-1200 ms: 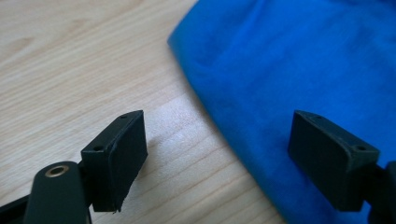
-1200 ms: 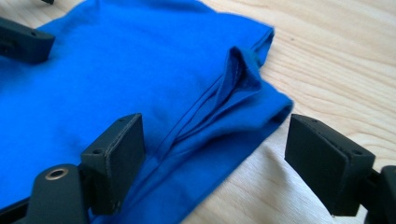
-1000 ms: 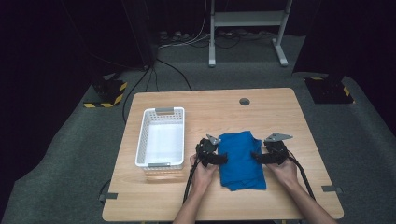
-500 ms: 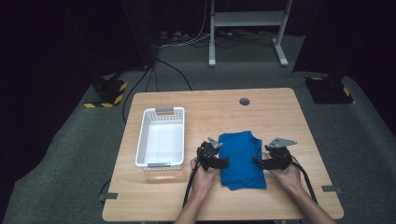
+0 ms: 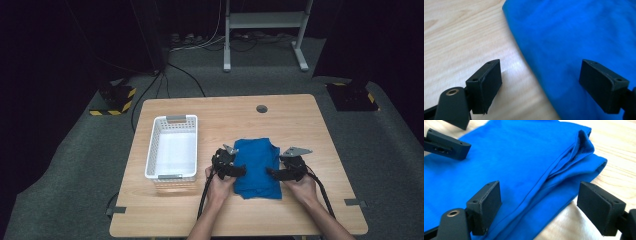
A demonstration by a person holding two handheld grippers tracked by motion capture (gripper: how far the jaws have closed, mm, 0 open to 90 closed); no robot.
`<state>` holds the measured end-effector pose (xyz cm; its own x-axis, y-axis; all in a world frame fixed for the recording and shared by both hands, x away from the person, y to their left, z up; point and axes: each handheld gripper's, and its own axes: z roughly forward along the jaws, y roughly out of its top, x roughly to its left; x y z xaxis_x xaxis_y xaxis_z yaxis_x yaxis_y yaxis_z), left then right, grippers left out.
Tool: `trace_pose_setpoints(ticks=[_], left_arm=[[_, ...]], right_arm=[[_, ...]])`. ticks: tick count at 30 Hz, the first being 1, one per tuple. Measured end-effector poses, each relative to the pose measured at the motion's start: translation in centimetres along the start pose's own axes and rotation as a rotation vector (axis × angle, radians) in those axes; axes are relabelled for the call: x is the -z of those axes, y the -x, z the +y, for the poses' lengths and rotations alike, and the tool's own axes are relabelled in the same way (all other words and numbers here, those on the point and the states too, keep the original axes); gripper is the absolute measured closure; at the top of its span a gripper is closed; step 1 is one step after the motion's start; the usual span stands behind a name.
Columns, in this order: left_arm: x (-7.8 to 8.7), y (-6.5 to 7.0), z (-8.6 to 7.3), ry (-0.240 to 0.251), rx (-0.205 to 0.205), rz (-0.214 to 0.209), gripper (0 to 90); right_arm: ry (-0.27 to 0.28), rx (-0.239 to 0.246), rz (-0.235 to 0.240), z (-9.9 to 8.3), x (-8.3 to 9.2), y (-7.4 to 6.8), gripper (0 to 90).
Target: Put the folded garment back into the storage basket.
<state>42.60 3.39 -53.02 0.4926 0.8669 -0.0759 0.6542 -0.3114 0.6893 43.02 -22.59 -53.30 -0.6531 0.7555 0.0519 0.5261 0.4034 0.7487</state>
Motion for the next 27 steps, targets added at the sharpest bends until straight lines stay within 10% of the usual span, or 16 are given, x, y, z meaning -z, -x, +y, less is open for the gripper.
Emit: trace_pose_setpoints(ticks=[5, 27], left_arm=[[0.5, 0.9, -1.0, -0.001, -0.059, 0.023, 18.7], [0.5, -0.2, -0.8, 0.025, -0.013, -0.003, 17.1]], right_arm=[[-0.018, 0.060, 0.011, -0.9, 0.5, -1.0, 18.9], [-0.008, 0.033, 0.002, -0.1, -0.7, -0.4, 18.0]])
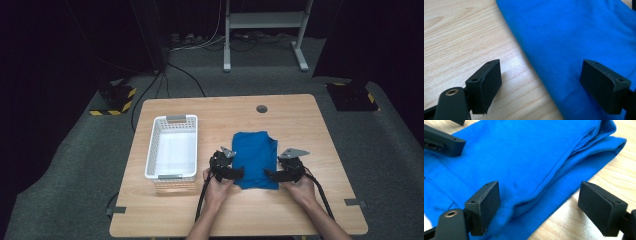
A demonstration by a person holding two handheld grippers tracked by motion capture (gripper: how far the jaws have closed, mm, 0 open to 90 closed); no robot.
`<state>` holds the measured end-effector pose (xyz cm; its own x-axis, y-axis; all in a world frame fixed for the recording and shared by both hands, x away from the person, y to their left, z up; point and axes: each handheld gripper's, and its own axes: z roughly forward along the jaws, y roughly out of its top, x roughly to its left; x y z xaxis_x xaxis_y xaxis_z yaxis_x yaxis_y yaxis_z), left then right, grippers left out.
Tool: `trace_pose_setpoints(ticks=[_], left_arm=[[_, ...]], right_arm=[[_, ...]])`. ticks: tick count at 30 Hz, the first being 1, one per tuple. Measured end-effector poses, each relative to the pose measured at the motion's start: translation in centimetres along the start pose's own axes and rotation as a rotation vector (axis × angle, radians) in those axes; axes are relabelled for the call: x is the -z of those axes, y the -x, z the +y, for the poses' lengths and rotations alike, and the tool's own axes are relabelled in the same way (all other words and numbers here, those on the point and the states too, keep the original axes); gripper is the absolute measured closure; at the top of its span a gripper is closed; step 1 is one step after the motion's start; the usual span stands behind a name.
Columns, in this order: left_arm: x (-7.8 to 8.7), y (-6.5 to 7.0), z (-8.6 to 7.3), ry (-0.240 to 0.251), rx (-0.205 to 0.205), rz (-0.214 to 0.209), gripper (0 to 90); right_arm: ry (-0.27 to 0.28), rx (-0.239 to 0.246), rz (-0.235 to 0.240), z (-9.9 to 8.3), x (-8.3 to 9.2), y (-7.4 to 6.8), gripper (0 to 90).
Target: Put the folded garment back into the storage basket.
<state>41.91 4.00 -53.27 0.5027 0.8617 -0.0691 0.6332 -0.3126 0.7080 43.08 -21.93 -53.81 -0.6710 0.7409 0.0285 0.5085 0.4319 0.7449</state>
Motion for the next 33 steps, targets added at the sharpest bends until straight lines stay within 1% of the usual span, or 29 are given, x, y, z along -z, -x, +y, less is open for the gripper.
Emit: trace_pose_setpoints(ticks=[2, 3, 4, 5, 6, 7, 8, 9, 10, 11, 12, 13, 14, 16, 17, 18, 20, 22, 23, 24, 25, 26, 27, 28, 29, 30, 31, 32, 33], left_arm=[[0.6, 0.5, -0.6, 0.008, -0.008, -0.013, 17.8], [0.6, 0.5, -0.6, 0.008, -0.008, -0.013, 17.9], [0.7, 0.8, -0.9, 0.005, -0.018, -0.007, 18.2], [0.7, 0.9, -1.1, 0.005, -0.030, 0.003, 18.2], [0.5, 0.9, -1.2, 0.011, -0.038, 0.018, 18.3], [0.3, 0.8, -1.1, 0.010, -0.034, 0.028, 18.4], [0.1, 0.6, -0.7, 0.007, -0.025, 0.034, 18.4], [-0.1, 0.5, -0.5, 0.005, -0.021, 0.038, 18.2], [-0.2, 0.3, -0.2, -0.005, -0.016, 0.042, 18.0], [-0.2, 0.3, -0.2, -0.005, -0.016, 0.042, 17.5], [-0.2, 0.2, 0.0, -0.016, -0.009, 0.042, 17.5], [-0.1, 0.2, 0.0, -0.015, -0.010, 0.042, 16.6], [0.6, 0.5, -0.4, 0.003, -0.012, 0.029, 16.8], [1.0, 0.6, -0.9, 0.004, -0.019, 0.021, 17.4], [1.0, 0.6, -0.9, 0.004, -0.019, 0.021, 17.5], [1.1, 0.8, -1.3, 0.004, -0.034, 0.030, 17.6], [1.1, 0.7, -1.4, 0.005, -0.033, 0.028, 17.9], [1.0, 0.1, -1.2, -0.005, -0.010, 0.028, 16.4], [1.0, 0.1, -1.2, -0.005, -0.010, 0.028, 16.1], [1.2, 0.2, -1.2, 0.000, -0.013, 0.031, 16.1], [1.3, 0.4, -1.2, 0.007, -0.026, 0.034, 16.4], [1.3, 0.6, -1.5, 0.013, -0.051, 0.045, 17.7], [1.3, 0.6, -1.5, 0.013, -0.051, 0.045, 18.0], [1.3, 0.5, -1.5, 0.014, -0.042, 0.037, 17.6], [1.3, 0.0, -1.6, 0.022, -0.007, 0.004, 16.6], [1.3, 0.0, -1.6, 0.022, -0.007, 0.004, 16.0], [1.4, -0.1, -1.6, 0.043, 0.005, -0.015, 16.0], [1.4, -0.2, -1.4, 0.069, 0.027, -0.027, 16.2], [1.4, -0.2, -1.4, 0.069, 0.027, -0.027, 16.4]], right_arm=[[0.023, 0.013, 0.013, -0.3, 0.7, -0.3, 18.9], [0.023, 0.013, 0.013, -0.3, 0.7, -0.3, 18.9], [0.023, 0.040, 0.026, -0.8, 1.3, -0.9, 19.0], [0.023, 0.040, 0.026, -0.8, 1.3, -0.9, 19.0], [-0.004, 0.060, 0.027, -1.0, 1.3, -1.2, 18.9], [-0.009, 0.064, 0.024, -1.0, 1.1, -1.2, 18.3], [-0.010, 0.051, 0.024, -0.9, 0.9, -1.1, 17.9], [-0.016, 0.040, 0.009, -0.5, 0.6, -0.8, 17.9], [-0.017, 0.037, -0.002, -0.3, 0.4, -0.7, 18.0], [-0.017, 0.037, -0.002, -0.3, 0.4, -0.7, 18.0], [-0.018, 0.034, -0.018, 0.0, 0.2, -0.5, 18.3], [-0.017, 0.038, -0.025, 0.2, 0.2, -0.5, 18.5], [0.007, 0.052, -0.017, 0.1, 0.7, -0.8, 19.2], [0.021, 0.068, 0.001, -0.3, 1.2, -1.3, 20.1], [0.021, 0.068, 0.001, -0.3, 1.2, -1.3, 20.1], [0.003, 0.089, 0.010, -0.9, 1.2, -1.6, 19.5], [0.002, 0.090, 0.014, -1.1, 1.2, -1.6, 19.3], [-0.008, 0.048, 0.012, -1.1, 0.9, -0.9, 17.9], [-0.007, 0.045, 0.002, -1.1, 0.9, -0.7, 18.5], [-0.007, 0.045, 0.002, -1.1, 0.9, -0.7, 18.5], [-0.003, 0.056, -0.009, -1.2, 1.1, -0.7, 18.9], [-0.002, 0.059, -0.002, -1.4, 1.2, -0.7, 19.1], [-0.002, 0.059, -0.002, -1.4, 1.2, -0.7, 19.1], [-0.005, 0.056, 0.004, -1.5, 1.3, -0.6, 19.0], [-0.010, 0.051, 0.005, -1.5, 1.4, -0.5, 18.9], [-0.010, 0.051, 0.005, -1.5, 1.4, -0.5, 18.9], [-0.016, 0.046, 0.003, -1.5, 1.5, -0.4, 19.0], [-0.005, 0.037, 0.005, -1.0, 1.7, -0.4, 19.3], [-0.005, 0.037, 0.005, -1.0, 1.7, -0.4, 19.3]])
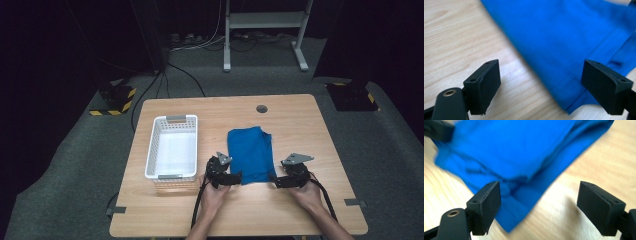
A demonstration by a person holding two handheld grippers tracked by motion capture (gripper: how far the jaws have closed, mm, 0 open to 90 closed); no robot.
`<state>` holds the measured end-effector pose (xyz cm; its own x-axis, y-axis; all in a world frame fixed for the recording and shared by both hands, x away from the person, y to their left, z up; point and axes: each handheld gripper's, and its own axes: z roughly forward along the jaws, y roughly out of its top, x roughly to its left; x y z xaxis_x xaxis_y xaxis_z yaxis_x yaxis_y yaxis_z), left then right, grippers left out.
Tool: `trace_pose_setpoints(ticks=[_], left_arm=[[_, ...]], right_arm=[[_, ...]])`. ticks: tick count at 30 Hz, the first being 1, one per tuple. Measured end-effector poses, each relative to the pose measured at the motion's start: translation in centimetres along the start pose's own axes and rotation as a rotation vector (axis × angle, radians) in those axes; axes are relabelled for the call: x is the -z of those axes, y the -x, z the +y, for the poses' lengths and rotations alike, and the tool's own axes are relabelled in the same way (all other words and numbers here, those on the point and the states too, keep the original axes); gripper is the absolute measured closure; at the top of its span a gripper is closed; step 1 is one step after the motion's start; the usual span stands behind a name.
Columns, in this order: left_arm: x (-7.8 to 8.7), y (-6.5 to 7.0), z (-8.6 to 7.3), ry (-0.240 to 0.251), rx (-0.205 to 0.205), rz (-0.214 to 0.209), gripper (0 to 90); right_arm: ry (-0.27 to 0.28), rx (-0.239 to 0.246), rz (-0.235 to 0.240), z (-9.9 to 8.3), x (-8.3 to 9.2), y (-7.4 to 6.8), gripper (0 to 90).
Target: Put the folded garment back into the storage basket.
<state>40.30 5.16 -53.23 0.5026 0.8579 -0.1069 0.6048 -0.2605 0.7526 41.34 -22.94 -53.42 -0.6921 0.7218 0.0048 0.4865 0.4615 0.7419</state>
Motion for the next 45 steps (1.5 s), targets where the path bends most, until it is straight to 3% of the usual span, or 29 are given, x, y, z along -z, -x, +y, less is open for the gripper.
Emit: trace_pose_setpoints(ticks=[1, 4, 9, 11, 16, 18, 19, 20, 23, 25, 29, 32, 34, 35, 39, 42, 45], left_arm=[[-0.1, 0.0, 0.2, 0.003, 0.005, 0.002, 16.4], [-1.0, 0.1, 1.0, -0.014, -0.003, 0.016, 16.7], [-2.5, 0.2, 1.6, -0.058, -0.017, 0.052, 16.1], [-2.3, 0.2, 1.4, -0.066, -0.033, 0.054, 16.0], [-1.7, -0.1, 1.1, -0.059, -0.031, 0.044, 15.8], [-1.8, -0.3, 1.5, -0.042, -0.013, 0.047, 16.4], [-2.1, -0.4, 1.7, -0.047, -0.005, 0.052, 16.5], [-2.4, -0.4, 1.9, -0.057, -0.008, 0.062, 16.5], [-2.6, -0.5, 2.0, -0.073, -0.005, 0.060, 15.8], [-2.2, -0.6, 1.7, -0.082, -0.023, 0.062, 15.7], [-1.5, -1.2, 1.6, -0.056, -0.003, 0.056, 16.0], [-2.0, -1.3, 2.5, -0.051, 0.007, 0.052, 16.1], [-2.5, -1.1, 2.7, -0.063, 0.000, 0.060, 16.5], [-3.1, -1.2, 2.7, -0.093, 0.002, 0.064, 16.4], [-2.6, -1.2, 2.4, -0.078, 0.009, 0.054, 16.1], [-2.6, -1.0, 2.3, -0.068, 0.006, 0.047, 16.1], [-3.0, -1.0, 2.4, -0.057, 0.016, 0.040, 16.6]], right_arm=[[0.038, -0.020, 0.012, 0.6, 0.2, 0.0, 20.0], [0.058, -0.036, 0.011, 1.6, -0.1, -0.1, 20.5], [-0.005, -0.072, -0.040, 2.5, -2.7, 0.6, 20.8], [-0.012, -0.096, -0.027, 2.3, -2.8, 0.8, 20.4], [-0.009, -0.049, -0.027, 1.8, -1.8, 0.5, 20.6], [0.009, -0.053, -0.037, 2.0, -1.6, 0.6, 21.0], [0.018, -0.091, -0.051, 2.5, -1.9, 1.1, 20.9], [0.018, -0.091, -0.051, 2.5, -1.9, 1.1, 20.9], [-0.026, -0.089, -0.060, 2.6, -2.9, 1.6, 19.6], [-0.026, -0.088, -0.055, 2.5, -2.7, 1.7, 19.5], [-0.020, -0.038, -0.071, 2.4, -1.7, 1.6, 20.5], [0.012, -0.086, -0.057, 3.4, -2.2, 1.9, 20.7], [0.006, -0.088, -0.063, 3.5, -2.5, 1.9, 20.7], [-0.022, -0.087, -0.079, 3.5, -3.2, 2.0, 20.7], [-0.038, -0.099, -0.067, 3.1, -3.1, 2.3, 19.5], [-0.021, -0.079, -0.071, 3.3, -2.6, 2.0, 20.5], [0.010, -0.099, -0.069, 3.5, -2.9, 2.1, 21.2]])
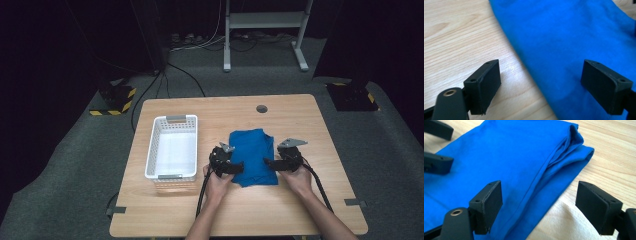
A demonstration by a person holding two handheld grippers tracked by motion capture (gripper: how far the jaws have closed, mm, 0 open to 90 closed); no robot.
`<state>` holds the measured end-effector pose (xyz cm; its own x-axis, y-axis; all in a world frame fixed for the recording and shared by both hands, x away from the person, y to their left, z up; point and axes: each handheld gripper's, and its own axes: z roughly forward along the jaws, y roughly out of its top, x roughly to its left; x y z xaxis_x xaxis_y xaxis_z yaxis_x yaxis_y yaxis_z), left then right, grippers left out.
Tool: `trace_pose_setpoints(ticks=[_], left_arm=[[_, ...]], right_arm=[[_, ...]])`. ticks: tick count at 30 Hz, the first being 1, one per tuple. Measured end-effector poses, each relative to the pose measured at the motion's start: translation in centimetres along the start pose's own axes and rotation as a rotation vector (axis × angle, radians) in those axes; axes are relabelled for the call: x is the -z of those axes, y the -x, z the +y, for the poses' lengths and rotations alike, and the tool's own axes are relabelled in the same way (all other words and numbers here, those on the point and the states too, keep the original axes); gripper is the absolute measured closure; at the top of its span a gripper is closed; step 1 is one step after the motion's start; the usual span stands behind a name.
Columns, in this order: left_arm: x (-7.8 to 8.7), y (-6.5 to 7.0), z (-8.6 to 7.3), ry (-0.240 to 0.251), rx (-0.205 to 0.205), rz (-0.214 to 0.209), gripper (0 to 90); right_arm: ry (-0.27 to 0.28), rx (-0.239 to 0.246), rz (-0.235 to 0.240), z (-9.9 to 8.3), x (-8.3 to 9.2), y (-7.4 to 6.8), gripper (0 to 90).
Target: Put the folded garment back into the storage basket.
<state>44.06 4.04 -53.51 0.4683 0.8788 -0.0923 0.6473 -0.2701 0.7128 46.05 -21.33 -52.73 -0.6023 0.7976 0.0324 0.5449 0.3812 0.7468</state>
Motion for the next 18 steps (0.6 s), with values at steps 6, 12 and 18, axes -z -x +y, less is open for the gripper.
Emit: trace_pose_setpoints(ticks=[6, 12, 18], left_arm=[[-0.4, 0.1, 0.2, 0.018, -0.004, 0.003, 16.9], [-1.0, 0.5, 0.5, 0.026, -0.017, 0.008, 16.1], [-1.5, 1.3, 0.6, 0.041, -0.046, 0.025, 17.3]], right_arm=[[0.002, -0.034, -0.001, -0.3, -0.8, 0.4, 20.7], [0.011, -0.047, 0.004, -0.4, -1.2, 0.5, 20.5], [0.012, -0.045, 0.008, -0.4, -1.3, 0.6, 21.2]])
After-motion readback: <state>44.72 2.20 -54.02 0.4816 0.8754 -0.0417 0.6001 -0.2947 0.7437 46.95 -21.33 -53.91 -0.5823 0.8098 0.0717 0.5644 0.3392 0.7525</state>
